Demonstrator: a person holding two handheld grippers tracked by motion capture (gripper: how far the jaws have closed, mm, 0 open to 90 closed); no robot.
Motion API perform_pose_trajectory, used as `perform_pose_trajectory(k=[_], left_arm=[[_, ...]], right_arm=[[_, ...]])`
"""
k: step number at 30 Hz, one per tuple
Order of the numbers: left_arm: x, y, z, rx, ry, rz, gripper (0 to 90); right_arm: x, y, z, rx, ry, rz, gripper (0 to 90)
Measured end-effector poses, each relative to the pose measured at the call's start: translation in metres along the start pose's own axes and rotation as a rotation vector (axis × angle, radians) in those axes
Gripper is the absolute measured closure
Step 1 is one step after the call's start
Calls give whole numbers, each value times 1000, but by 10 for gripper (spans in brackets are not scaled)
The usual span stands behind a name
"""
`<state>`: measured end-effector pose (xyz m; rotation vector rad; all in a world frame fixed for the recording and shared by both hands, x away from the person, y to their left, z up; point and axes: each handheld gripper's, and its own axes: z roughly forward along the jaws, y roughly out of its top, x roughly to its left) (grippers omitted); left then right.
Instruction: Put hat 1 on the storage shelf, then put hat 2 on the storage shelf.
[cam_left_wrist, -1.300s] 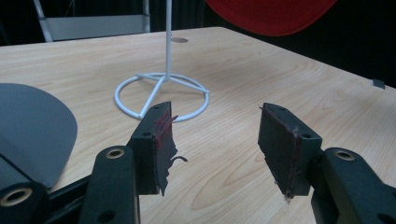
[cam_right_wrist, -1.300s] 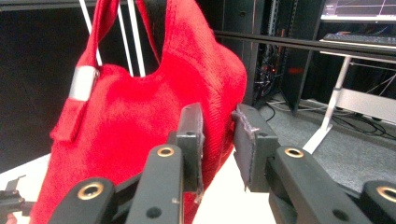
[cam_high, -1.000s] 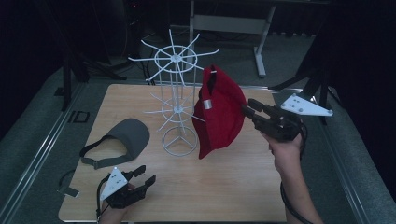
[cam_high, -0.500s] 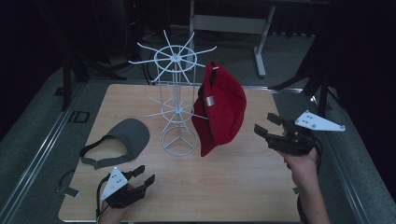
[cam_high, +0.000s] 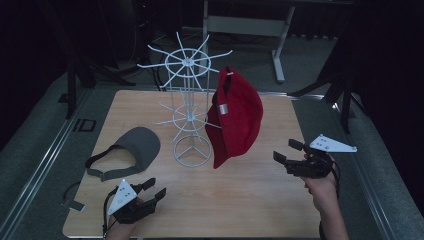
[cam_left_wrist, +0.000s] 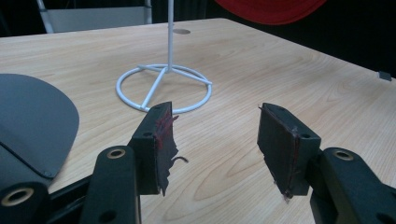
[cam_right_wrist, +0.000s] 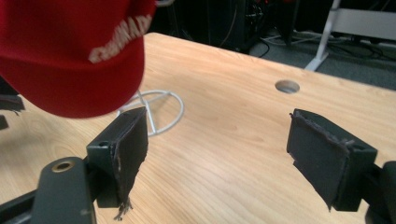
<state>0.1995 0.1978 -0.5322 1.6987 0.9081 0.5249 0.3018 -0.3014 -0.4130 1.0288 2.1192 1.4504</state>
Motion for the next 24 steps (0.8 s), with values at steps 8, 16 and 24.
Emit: perform_pose_trajectory(k=[8,16,24], left_arm=[[3,-1,1,20,5,-3,464],[15,0,-8,2,27,-39,464],[31,-6,-26,0,66,-52,478]], right_arm=[[-11,-39,9,30,-47,-8,168],[-20,-72,10,60,-88,-12,169],[-24,-95,8,81,-87,2,169]])
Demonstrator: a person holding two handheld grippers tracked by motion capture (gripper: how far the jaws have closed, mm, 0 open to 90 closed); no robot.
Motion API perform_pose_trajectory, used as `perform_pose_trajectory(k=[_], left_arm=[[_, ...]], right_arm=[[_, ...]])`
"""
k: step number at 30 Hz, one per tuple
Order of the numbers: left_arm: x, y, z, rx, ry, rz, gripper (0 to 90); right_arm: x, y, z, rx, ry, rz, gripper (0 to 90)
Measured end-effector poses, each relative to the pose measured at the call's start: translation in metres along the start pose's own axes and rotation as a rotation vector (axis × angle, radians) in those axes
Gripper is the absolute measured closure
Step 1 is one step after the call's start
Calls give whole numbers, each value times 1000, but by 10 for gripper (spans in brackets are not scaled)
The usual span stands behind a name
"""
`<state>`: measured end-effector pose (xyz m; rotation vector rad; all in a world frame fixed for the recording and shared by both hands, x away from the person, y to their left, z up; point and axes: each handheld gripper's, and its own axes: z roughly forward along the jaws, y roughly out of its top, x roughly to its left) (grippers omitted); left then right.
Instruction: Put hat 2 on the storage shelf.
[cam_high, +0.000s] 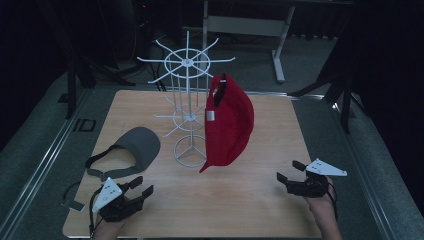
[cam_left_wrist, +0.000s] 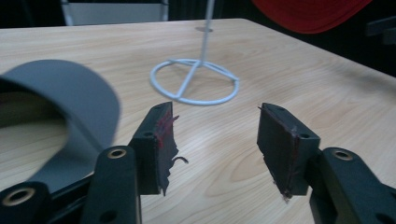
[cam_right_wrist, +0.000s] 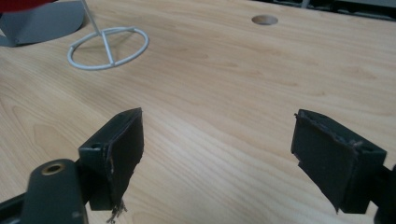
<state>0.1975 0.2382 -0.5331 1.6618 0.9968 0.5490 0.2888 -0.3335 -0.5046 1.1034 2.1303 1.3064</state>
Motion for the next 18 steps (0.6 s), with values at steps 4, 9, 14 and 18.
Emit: perform_pose_trajectory(k=[4,9,14,18], left_arm=[[15,-5,-13,2,57,-12,479],[36,-12,-31,4,139,-33,479],[51,-16,-43,3,217,-45,478],[71,-18,-49,38,305,-72,474]], right_arm=[[-3,-7,-3,-2,6,9,169],[-4,-15,-4,13,2,5,172],[-6,-21,-4,15,6,30,172],[-7,-22,-4,11,11,44,174]])
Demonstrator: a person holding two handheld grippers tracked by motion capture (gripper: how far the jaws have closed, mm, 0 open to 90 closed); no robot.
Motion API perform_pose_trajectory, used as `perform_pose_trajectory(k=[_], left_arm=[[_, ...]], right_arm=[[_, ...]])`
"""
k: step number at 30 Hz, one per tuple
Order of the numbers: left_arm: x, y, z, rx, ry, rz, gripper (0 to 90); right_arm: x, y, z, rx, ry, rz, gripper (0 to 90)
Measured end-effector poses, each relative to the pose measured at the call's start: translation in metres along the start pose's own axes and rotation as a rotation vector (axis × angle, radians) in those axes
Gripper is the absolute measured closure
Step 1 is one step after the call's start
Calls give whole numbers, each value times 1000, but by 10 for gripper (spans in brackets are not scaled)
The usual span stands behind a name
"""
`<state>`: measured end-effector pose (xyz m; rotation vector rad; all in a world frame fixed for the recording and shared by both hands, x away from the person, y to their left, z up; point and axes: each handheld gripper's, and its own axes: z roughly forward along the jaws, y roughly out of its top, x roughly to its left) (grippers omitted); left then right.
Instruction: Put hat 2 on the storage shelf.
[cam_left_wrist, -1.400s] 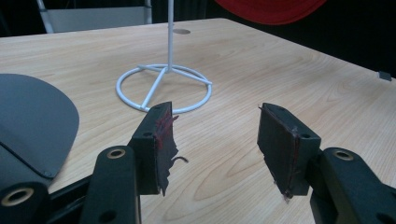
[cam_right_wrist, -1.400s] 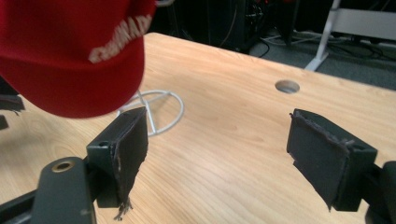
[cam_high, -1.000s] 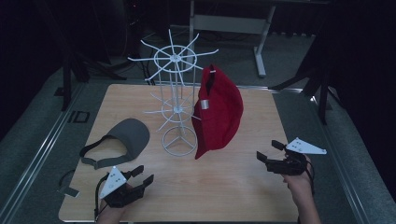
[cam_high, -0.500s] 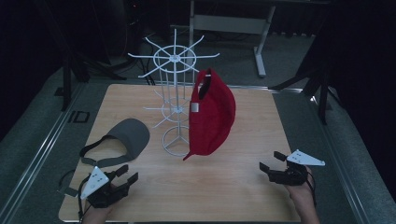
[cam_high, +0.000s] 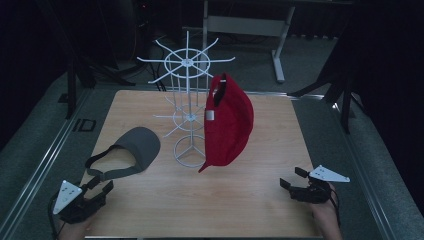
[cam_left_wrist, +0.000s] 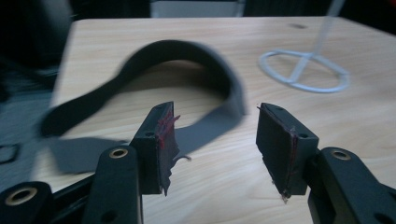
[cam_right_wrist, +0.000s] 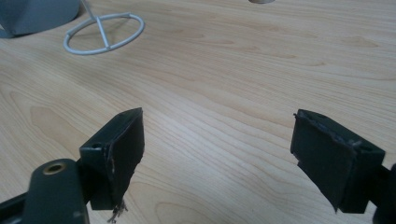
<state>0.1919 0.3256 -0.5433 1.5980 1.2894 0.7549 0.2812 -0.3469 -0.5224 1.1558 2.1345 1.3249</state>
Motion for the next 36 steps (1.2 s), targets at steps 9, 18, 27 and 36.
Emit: perform_pose_trajectory(k=[9,18,27,36], left_arm=[[15,-1,26,134,103,-11,388],[21,8,59,267,159,23,355],[23,8,72,325,152,20,459],[22,11,73,336,114,49,817]], right_arm=[[0,1,0,-13,19,4,185],[-3,-2,1,-3,17,18,185],[-4,-3,1,8,14,17,185],[-5,-7,2,8,20,31,185]])
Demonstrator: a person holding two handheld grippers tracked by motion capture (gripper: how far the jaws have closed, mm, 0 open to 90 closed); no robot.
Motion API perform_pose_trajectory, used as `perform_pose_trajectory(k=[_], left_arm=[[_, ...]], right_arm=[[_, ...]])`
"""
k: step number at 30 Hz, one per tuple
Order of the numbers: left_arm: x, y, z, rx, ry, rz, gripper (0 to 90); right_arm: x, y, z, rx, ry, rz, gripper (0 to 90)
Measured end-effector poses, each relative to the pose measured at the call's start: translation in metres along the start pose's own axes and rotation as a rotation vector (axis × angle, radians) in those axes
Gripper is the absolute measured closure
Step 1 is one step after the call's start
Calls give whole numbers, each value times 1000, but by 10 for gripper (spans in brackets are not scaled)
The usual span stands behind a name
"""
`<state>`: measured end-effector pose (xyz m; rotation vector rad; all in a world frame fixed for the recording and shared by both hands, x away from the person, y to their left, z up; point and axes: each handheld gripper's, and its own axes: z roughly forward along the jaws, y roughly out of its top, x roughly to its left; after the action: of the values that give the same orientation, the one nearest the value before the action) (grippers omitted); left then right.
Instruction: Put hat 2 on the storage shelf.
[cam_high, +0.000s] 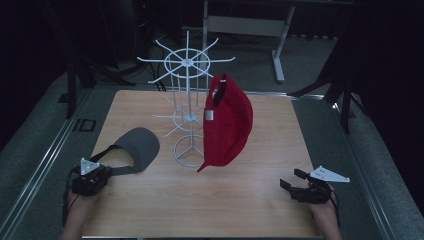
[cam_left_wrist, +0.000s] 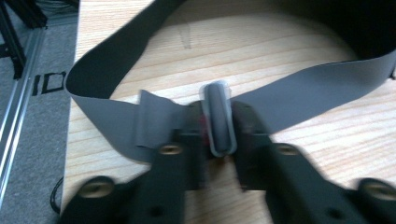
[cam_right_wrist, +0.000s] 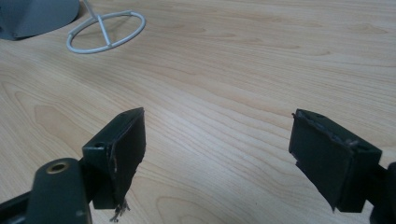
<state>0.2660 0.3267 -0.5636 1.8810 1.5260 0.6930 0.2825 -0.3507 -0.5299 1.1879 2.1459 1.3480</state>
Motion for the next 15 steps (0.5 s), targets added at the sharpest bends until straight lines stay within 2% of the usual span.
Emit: perform_pose_trajectory(k=[4,8,9,10,11,13,14,15], left_arm=[[-2,-2,-3,-5,-5,-5,853],[-3,-5,-7,-50,-19,-4,860],[-2,-6,-9,-66,-23,-12,861],[-3,-6,-13,-103,-37,-30,861],[-3,-6,-13,-103,-37,-30,861],[-3,-5,-17,-122,-53,-34,862],[-4,-4,-20,-133,-54,-32,862],[-5,0,-25,-157,-65,-33,862]], right_arm=[[0,-3,2,13,-28,-7,185],[-4,-8,-1,-2,-68,-3,185],[-5,-9,-1,-6,-81,-4,185],[-5,-10,-2,-4,-97,-5,185],[-5,-10,-2,-4,-97,-5,185],[-6,-12,-2,4,-141,-5,183],[-7,-13,-2,10,-161,9,180],[-9,-16,-2,14,-203,34,182]])
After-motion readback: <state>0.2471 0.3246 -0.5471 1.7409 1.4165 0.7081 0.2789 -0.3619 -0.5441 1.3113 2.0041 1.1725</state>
